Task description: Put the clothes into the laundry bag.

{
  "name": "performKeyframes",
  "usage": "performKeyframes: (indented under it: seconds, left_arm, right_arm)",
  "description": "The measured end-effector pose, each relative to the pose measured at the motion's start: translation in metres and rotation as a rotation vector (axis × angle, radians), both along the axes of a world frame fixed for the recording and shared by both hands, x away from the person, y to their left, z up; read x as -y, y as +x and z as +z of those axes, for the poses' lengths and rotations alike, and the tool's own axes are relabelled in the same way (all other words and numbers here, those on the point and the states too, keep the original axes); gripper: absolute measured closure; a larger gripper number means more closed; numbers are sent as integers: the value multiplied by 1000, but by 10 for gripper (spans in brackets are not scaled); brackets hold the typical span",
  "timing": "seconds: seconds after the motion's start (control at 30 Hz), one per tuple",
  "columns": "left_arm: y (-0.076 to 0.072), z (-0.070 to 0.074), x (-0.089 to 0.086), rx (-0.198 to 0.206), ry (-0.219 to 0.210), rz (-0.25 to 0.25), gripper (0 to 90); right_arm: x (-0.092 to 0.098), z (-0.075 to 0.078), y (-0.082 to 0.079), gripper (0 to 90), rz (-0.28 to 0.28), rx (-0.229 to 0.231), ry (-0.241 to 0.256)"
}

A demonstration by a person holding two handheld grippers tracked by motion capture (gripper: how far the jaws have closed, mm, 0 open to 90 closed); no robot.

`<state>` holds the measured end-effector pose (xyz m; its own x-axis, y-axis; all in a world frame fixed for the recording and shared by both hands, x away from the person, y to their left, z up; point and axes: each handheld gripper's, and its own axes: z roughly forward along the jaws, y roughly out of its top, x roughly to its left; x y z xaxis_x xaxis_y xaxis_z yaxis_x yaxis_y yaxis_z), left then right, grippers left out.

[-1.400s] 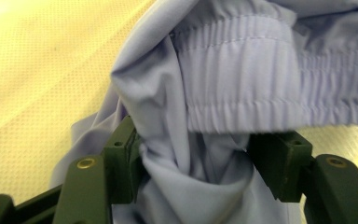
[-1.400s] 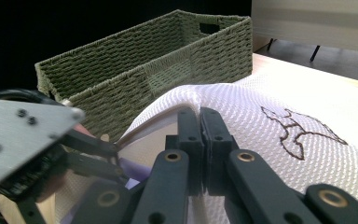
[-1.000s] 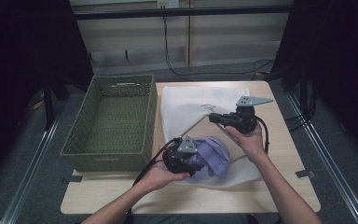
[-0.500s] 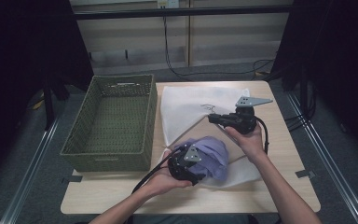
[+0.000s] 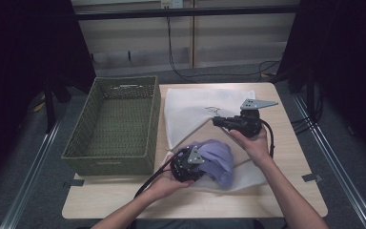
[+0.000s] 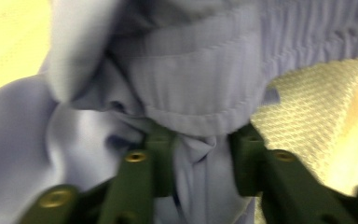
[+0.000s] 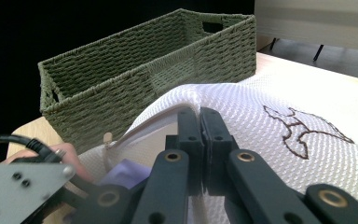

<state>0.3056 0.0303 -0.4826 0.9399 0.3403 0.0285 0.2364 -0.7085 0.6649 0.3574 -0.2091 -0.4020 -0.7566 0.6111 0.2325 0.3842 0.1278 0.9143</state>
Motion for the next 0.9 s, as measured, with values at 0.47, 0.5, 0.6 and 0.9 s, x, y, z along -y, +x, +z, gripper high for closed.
performKeyframes:
  seconds: [0.47, 0.5, 0.6, 0.9]
  left_arm:
    - [6, 13, 6, 19, -36, 66, 832]
    - [7, 14, 7, 15, -39, 74, 832]
    - [11, 15, 8, 1, -52, 90, 834]
    - [23, 19, 13, -12, -89, 123, 835]
  right_arm:
    - [1, 0, 1, 888, -5, -3, -2]
    - [1, 0, 1, 888, -5, -2, -4]
    - [1, 0, 1, 889, -5, -2, -6]
    - [2, 1, 1, 889, -3, 1, -2]
